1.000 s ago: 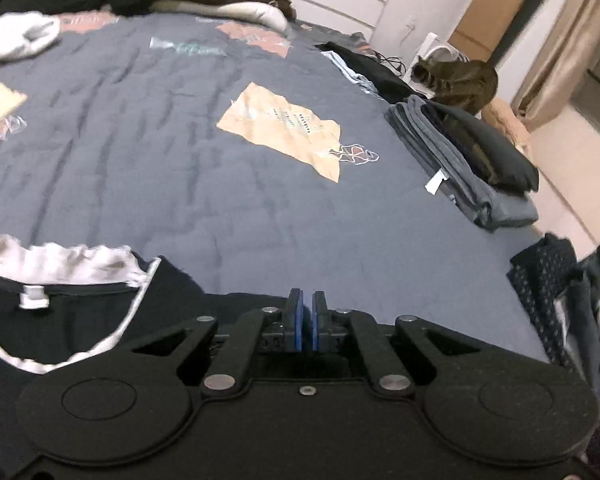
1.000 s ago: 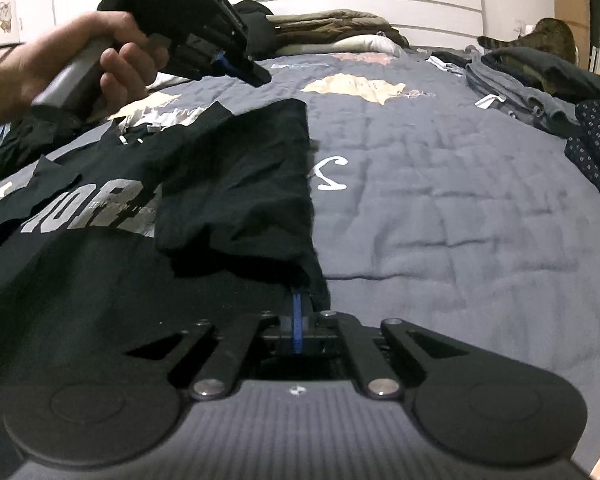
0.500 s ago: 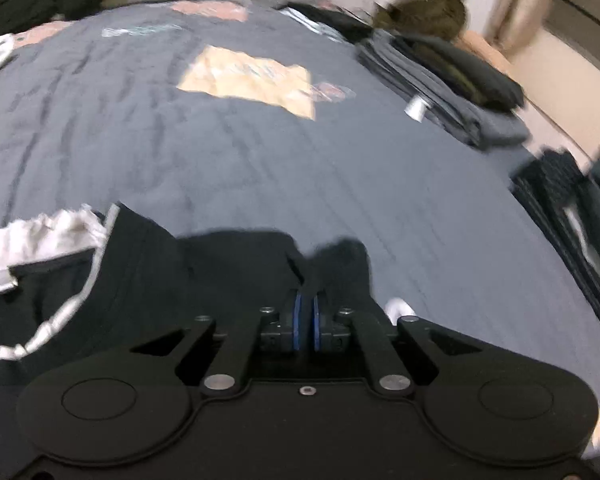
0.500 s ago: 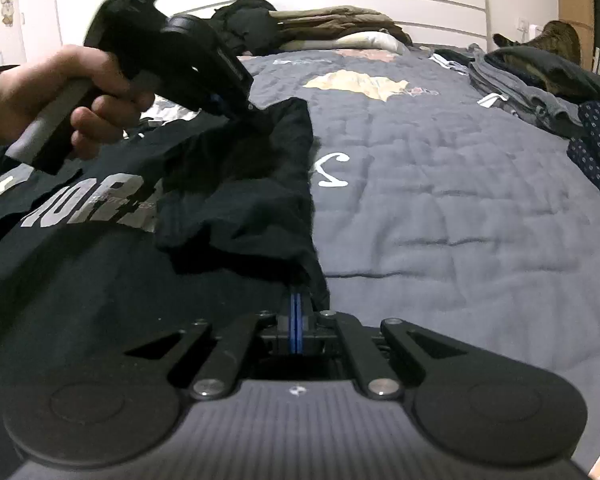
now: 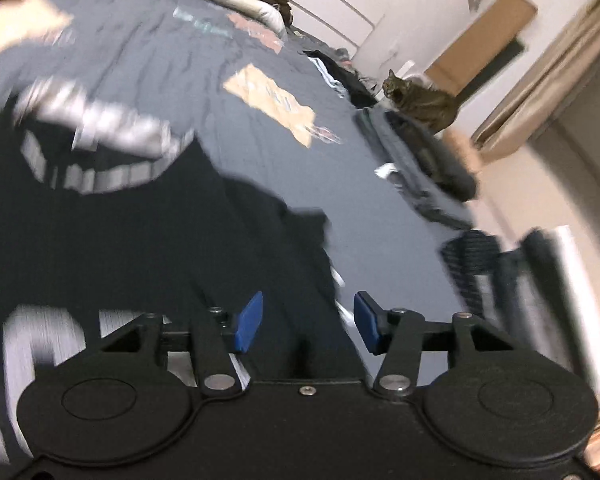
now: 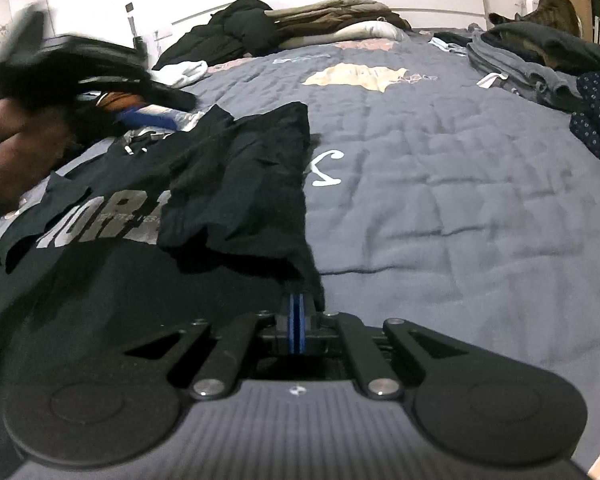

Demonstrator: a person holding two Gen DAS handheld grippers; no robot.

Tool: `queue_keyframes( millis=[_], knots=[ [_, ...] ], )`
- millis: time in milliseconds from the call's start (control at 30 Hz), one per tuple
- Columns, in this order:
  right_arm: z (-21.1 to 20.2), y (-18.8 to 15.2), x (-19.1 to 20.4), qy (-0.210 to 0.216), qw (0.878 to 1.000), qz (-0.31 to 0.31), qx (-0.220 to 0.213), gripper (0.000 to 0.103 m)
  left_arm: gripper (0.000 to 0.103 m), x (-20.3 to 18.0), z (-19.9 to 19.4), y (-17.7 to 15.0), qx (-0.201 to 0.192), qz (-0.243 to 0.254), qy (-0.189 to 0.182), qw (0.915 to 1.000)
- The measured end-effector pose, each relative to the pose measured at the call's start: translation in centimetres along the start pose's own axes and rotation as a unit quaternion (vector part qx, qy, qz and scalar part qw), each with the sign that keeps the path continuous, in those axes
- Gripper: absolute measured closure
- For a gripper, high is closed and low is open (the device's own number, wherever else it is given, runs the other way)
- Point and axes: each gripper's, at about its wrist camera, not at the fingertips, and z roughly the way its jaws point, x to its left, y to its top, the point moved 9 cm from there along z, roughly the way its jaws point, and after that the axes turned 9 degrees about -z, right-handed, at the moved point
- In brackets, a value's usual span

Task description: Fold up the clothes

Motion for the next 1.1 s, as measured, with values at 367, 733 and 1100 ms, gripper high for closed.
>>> queue_keyframes(
  millis=[367,733,1100],
  knots=[
    [0.2,-0.3,0.7,-0.023,0.998,-0.05,-0.003,0.101,0.07,1.2,4.5,-4.5,0.026,-0.112,-0.045,0.9924],
    [0.6,-0.4,-0.5,-0.035,0.999,-0.025,0.001,0.096,0.101,2.8,1.0,-7.5,0.047,-0.113,-0.029,0.992],
    [-0.5,0.2,-1.0,-0.019,0.999,-0.023,0.03,0.093,0.056,4.8,-1.2,-2.3,-0.032,-0.111,-0.003,0.9933]
  ],
)
